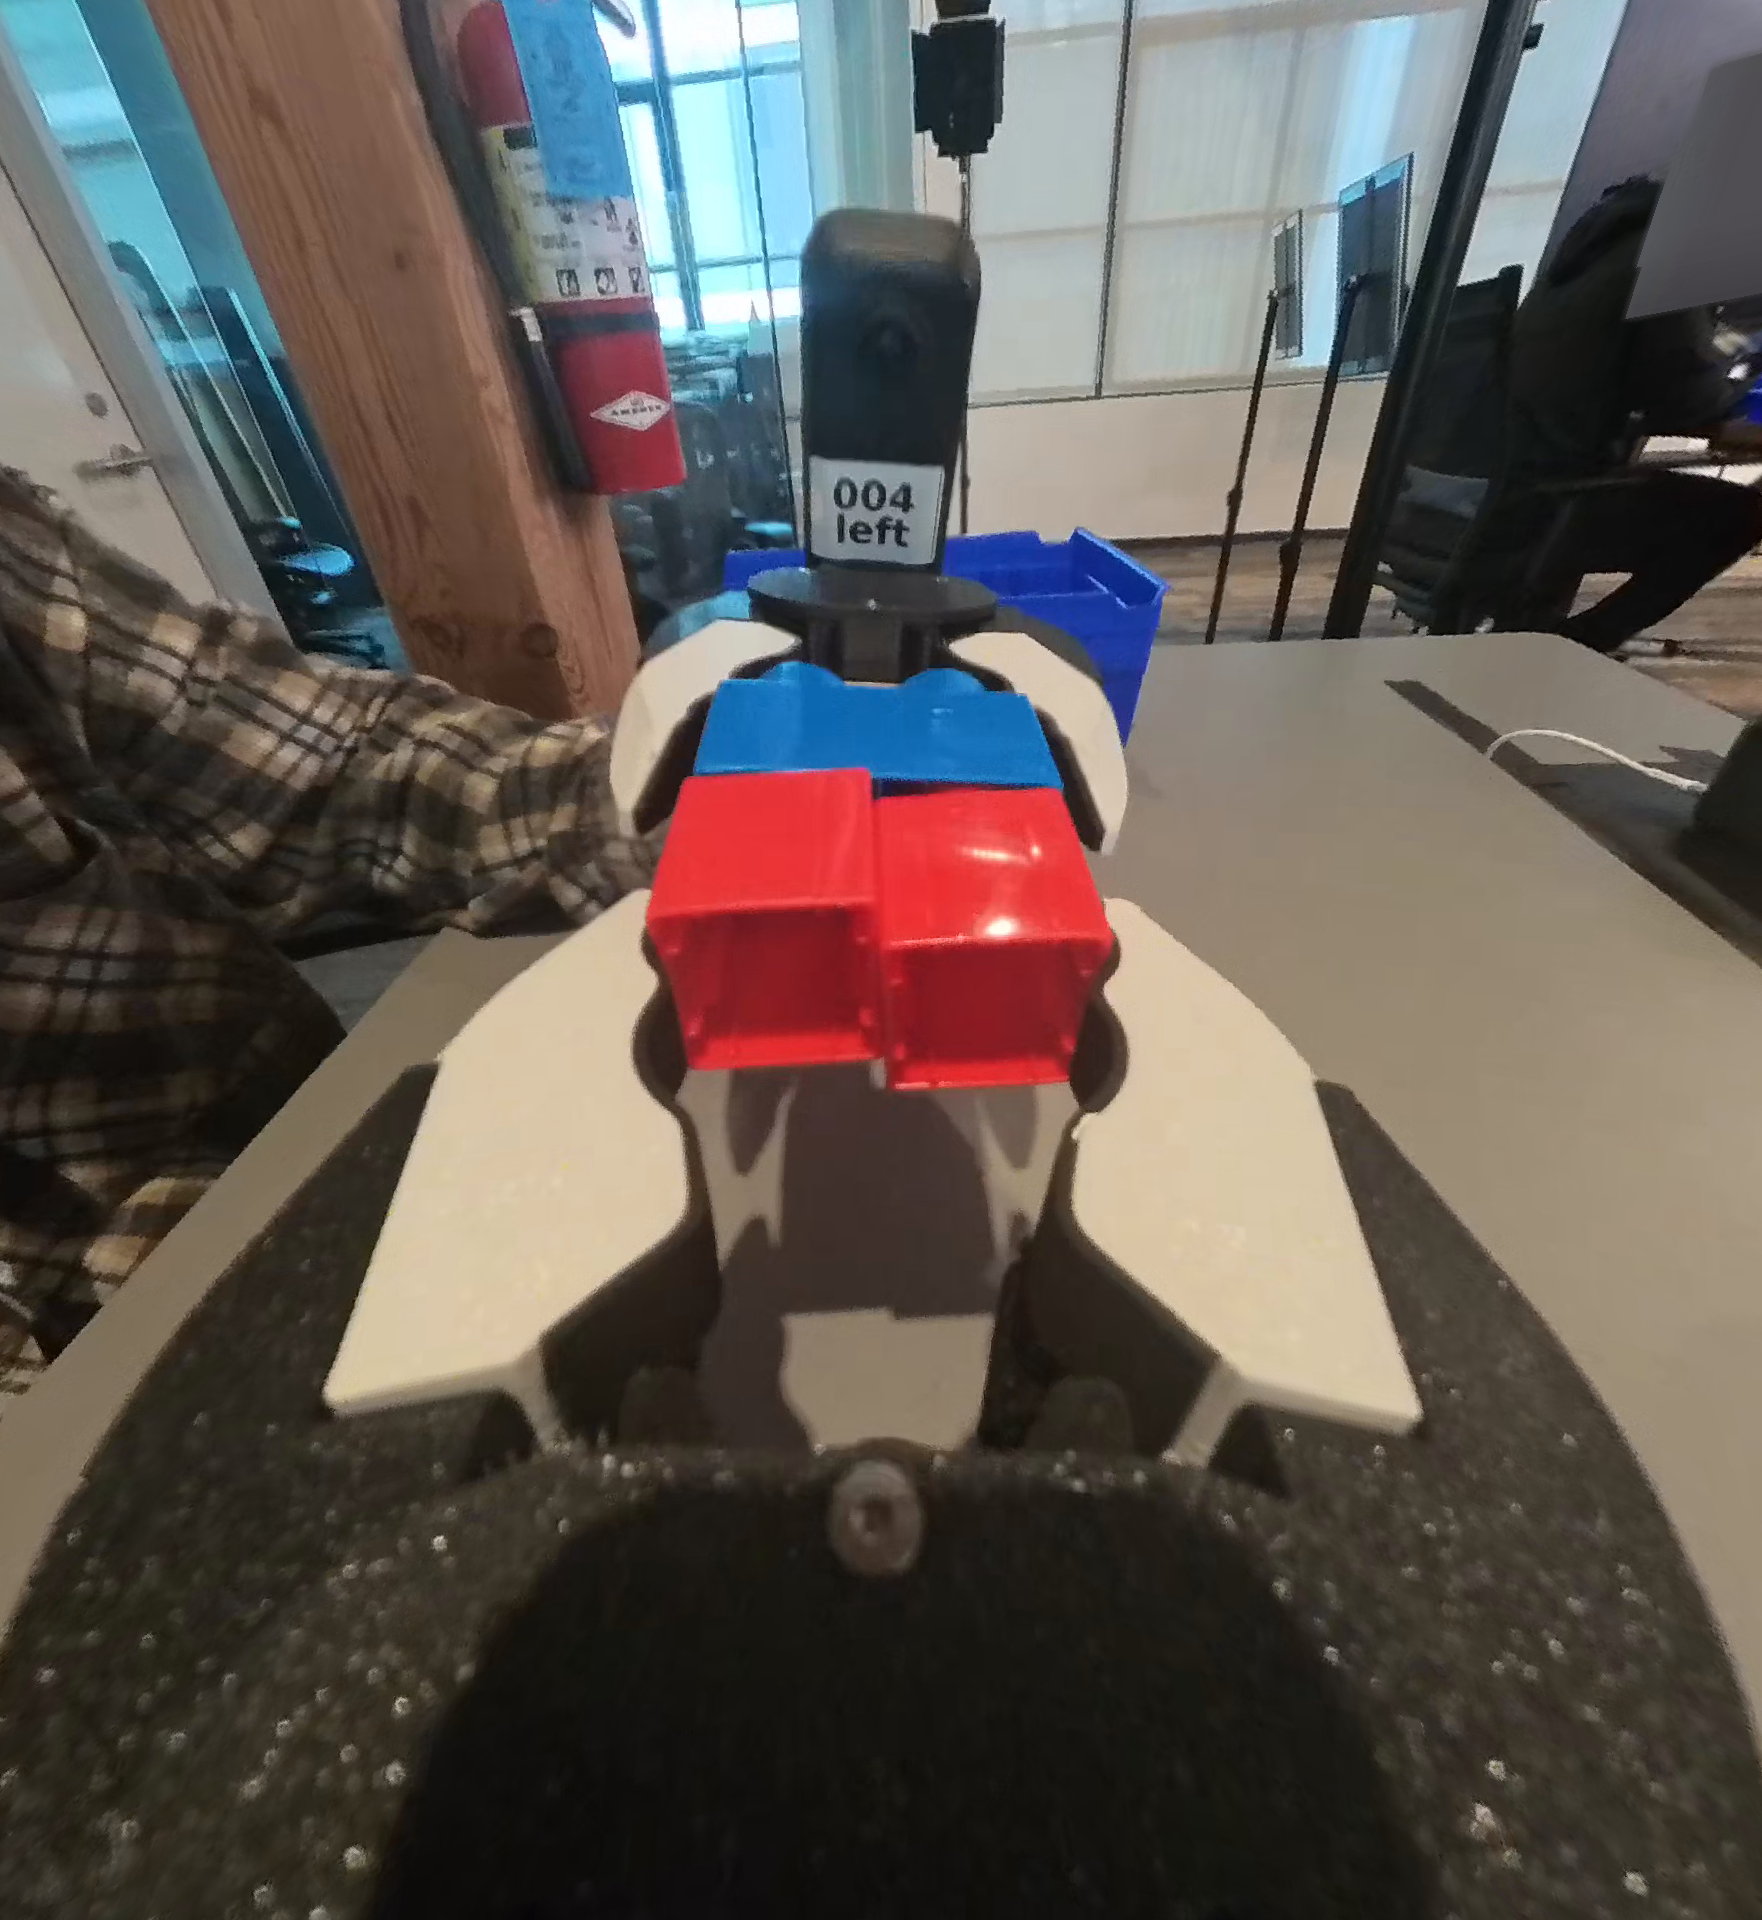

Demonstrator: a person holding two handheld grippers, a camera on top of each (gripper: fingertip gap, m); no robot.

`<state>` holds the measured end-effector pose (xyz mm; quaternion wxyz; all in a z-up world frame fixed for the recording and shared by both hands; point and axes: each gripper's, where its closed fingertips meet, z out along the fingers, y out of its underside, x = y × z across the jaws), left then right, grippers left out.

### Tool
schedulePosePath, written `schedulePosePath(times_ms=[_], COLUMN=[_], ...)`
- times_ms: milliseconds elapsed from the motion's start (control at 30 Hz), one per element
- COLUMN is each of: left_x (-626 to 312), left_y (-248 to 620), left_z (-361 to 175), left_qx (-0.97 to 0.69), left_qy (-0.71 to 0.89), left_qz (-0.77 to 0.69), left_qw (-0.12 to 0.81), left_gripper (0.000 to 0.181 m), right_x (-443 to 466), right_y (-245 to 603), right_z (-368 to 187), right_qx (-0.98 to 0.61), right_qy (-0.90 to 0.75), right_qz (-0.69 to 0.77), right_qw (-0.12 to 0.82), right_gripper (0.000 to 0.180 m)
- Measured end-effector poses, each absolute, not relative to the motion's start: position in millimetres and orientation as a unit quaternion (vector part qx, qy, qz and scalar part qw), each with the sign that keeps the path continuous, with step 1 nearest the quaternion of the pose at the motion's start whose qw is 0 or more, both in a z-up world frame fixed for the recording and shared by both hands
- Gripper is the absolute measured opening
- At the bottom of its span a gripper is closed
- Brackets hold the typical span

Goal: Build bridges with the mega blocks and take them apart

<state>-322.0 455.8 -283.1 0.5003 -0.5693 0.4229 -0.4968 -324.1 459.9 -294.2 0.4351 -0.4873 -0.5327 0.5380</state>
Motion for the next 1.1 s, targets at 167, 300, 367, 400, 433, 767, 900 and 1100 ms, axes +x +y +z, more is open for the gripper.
schedulePosePath(times_ms=[167,300,367,400,433,767,900,1100], left_x=[-323,-325,-326,-328,-329,-322,-318,-319], left_y=[451,447,445,445,446,442,441,443], left_z=[-271,-265,-262,-261,-261,-268,-272,-275], left_qx=[-0.542,-0.523,-0.513,-0.51,-0.509,-0.5,-0.502,-0.505], left_qy=[0.409,0.412,0.416,0.42,0.422,0.452,0.463,0.469], left_qz=[-0.518,-0.52,-0.516,-0.51,-0.503,-0.475,-0.46,-0.448], left_qw=[0.52,0.535,0.545,0.551,0.557,0.566,0.568,0.57], left_gripper=[0.082,0.083,0.083,0.082,0.082,0.082,0.082,0.082], right_x=[-325,-323,-319,-316,-312,-291,-300,-309], right_y=[456,452,451,453,455,480,468,467], right_z=[-292,-286,-282,-278,-275,-286,-277,-276], right_qx=[-0.485,-0.49,-0.498,-0.506,-0.515,-0.592,-0.586,-0.614], right_qy=[-0.531,-0.501,-0.48,-0.456,-0.427,-0.116,-0.114,-0.125], right_qz=[0.547,0.595,0.625,0.648,0.673,0.796,0.802,0.78], right_qw=[0.429,0.393,0.362,0.342,0.316,0.049,0.021,0.017], right_gripper=[0.078,0.086,0.086,0.086,0.083,0.052,0.048,0.034])
